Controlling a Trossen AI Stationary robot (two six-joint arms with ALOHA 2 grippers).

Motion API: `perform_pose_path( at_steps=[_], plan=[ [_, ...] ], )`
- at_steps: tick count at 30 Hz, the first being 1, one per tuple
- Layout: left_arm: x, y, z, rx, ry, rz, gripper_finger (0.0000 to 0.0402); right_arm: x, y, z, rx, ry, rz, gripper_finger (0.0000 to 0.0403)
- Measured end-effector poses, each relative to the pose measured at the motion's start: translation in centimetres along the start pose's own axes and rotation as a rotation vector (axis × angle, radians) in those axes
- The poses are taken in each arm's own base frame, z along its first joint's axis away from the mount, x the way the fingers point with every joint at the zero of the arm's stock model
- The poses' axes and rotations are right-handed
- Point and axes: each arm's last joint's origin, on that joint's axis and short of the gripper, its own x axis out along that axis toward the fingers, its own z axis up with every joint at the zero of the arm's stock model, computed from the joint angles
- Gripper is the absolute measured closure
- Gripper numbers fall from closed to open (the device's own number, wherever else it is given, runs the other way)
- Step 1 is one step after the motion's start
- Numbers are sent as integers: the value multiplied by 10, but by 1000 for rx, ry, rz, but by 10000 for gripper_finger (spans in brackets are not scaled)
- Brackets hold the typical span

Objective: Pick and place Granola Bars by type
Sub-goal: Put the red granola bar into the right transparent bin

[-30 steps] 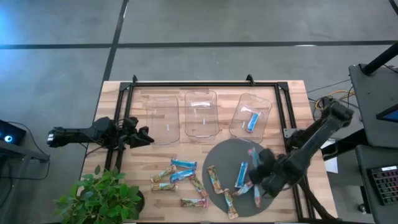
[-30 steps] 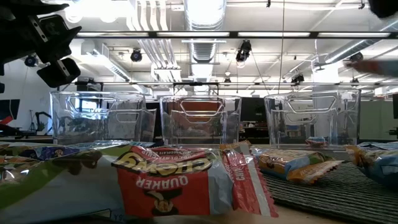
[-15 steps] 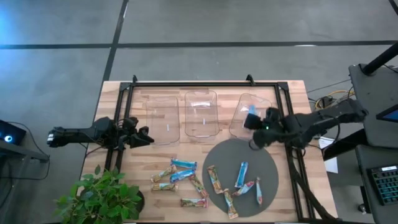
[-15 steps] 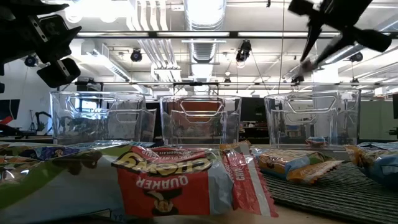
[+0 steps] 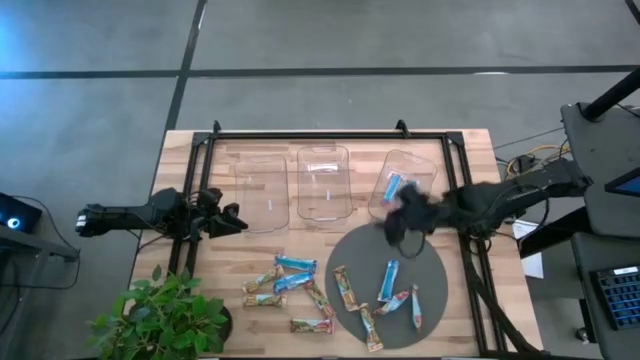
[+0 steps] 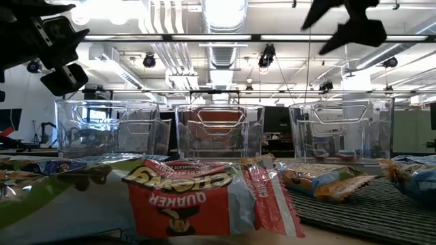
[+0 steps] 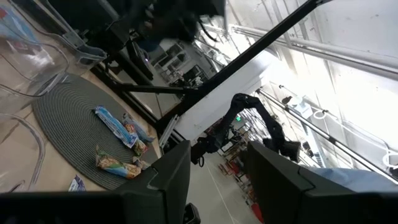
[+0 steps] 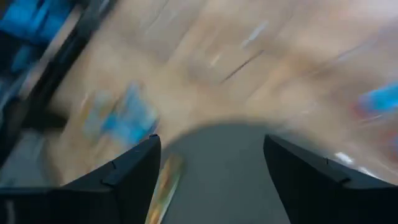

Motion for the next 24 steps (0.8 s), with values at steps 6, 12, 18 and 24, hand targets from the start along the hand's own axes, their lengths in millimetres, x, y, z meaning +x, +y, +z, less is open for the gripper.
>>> perform_pose_path(
  at_steps=[6,12,18,24],
  plan=[
    [0,0,0,-1,3,3,260,42,12,-46,112,372,-113,145],
    [0,0,0,-2,3,4,260,47,25,-104,-48,529,-129,151],
    [0,0,0,-2,3,3,260,47,26,-161,-481,638,-99,151],
    [0,0,0,0,0,0,260,63,31,-185,-775,687,-98,151]
  ],
)
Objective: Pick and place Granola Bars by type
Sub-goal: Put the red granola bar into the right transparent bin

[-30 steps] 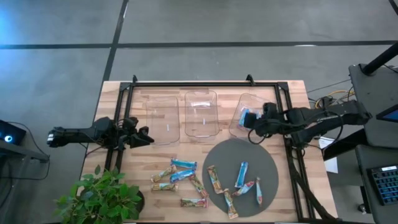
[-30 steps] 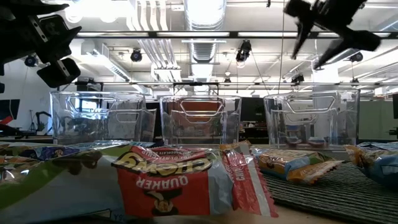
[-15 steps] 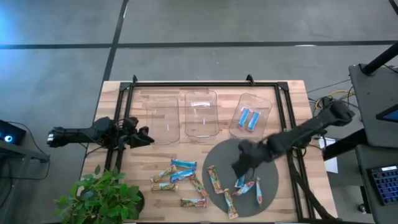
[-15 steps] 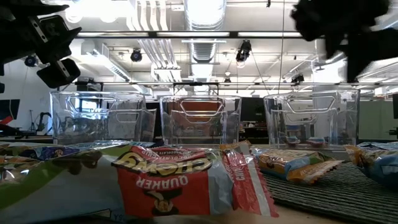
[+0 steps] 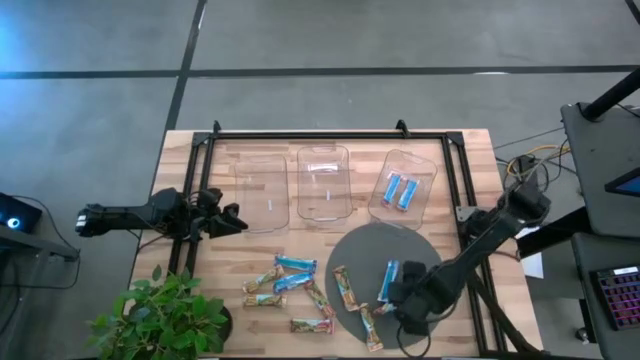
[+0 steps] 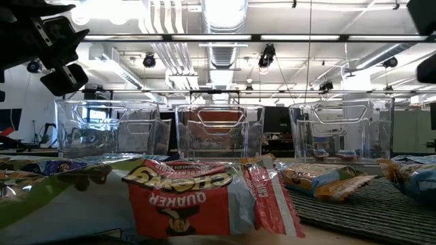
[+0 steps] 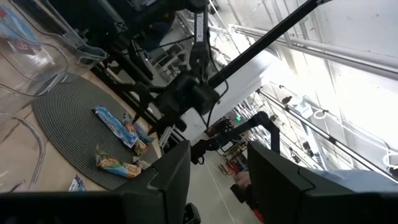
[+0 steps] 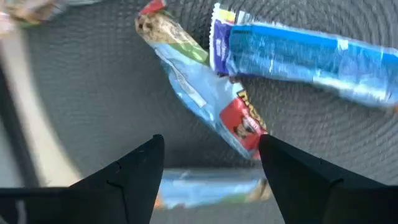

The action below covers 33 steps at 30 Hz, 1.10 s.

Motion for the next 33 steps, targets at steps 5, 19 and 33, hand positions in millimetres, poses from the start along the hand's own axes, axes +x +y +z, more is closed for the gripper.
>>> perform_pose_path(
  at_steps=[5,19,33],
  plan=[
    [0,0,0,0,1,1,260,10,4,8,-53,-11,-43,151],
    [0,0,0,-1,2,2,260,7,1,13,-221,-37,-153,151],
    [0,0,0,-1,2,2,260,27,5,13,-241,54,-84,177]
  ],
)
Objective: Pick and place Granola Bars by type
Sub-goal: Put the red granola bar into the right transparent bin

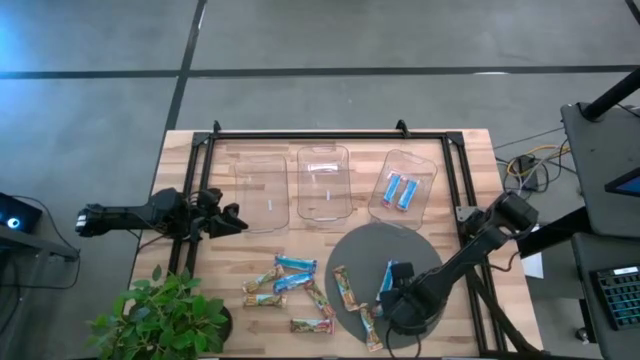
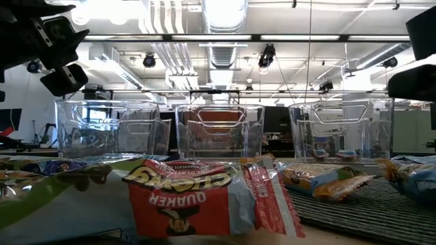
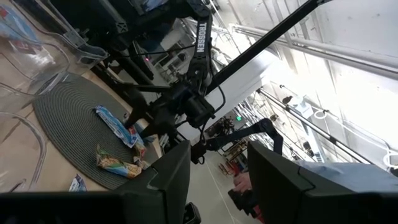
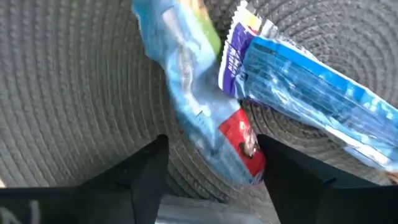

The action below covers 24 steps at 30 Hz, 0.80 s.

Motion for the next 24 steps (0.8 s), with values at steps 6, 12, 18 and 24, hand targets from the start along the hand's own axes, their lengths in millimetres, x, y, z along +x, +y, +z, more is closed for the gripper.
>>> perform_pose_path(
  at_steps=[6,12,18,24],
  plan=[
    [0,0,0,1,-2,-2,260,3,1,2,96,12,12,239],
    [0,0,0,0,-1,-1,260,-11,-1,0,184,3,38,320],
    [0,0,0,0,-1,0,260,-64,-10,-3,301,-97,-10,355],
    [0,0,0,0,0,1,260,-133,-62,-33,1011,-473,-243,343]
  ],
)
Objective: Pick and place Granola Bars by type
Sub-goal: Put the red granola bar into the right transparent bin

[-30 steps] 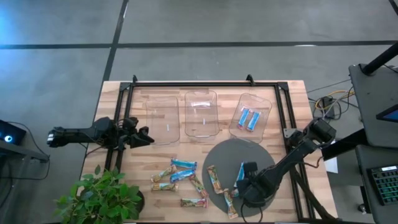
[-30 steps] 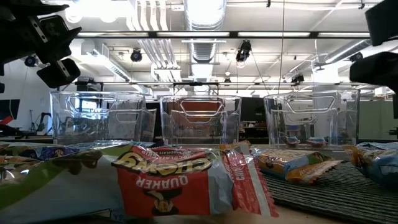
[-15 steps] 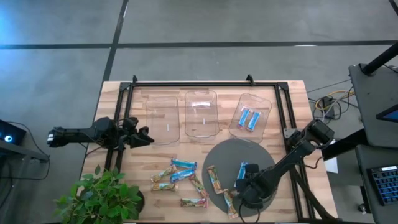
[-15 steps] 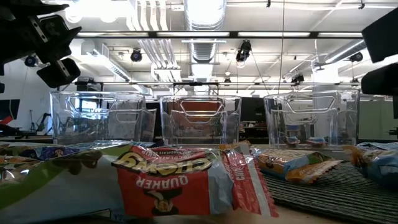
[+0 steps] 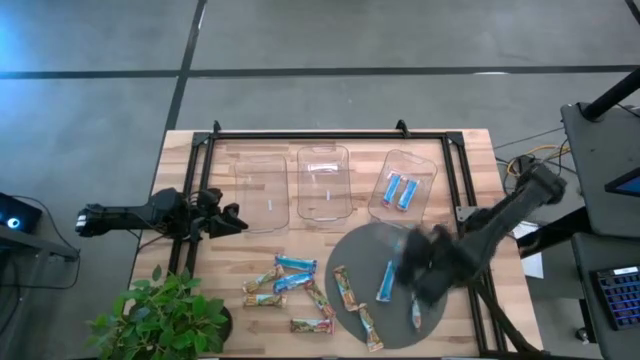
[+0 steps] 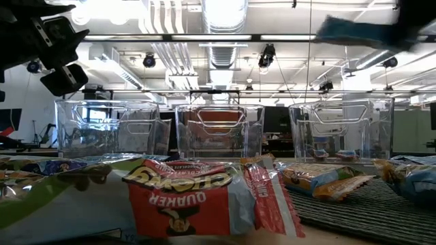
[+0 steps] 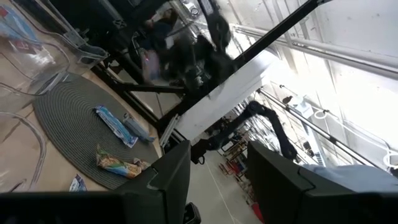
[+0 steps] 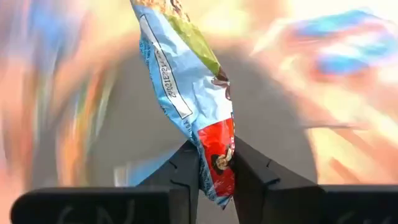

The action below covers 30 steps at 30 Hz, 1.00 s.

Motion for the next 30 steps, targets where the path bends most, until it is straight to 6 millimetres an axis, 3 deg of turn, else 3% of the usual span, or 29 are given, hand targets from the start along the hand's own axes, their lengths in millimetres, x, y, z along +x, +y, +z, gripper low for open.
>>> perform_pose_path(
  at_steps=[2,4,7,11,16,20,25,30],
  plan=[
    [0,0,0,0,0,0,260,-5,-29,17,409,-92,-63,345],
    [0,0,0,0,0,0,260,-2,-48,30,645,-184,-22,346],
    [0,0,0,0,0,0,260,13,-67,49,796,-221,22,337],
    [0,0,0,0,0,0,260,36,-90,64,861,-260,-13,302],
    [0,0,0,0,-1,-1,260,60,-111,72,972,-150,-15,254],
    [0,0,0,1,-1,-2,260,65,-104,77,863,-108,125,225],
    [0,0,0,1,0,-1,260,51,-64,83,388,-151,400,208],
    [0,0,0,0,0,-1,260,50,-26,68,65,57,434,210]
  ],
)
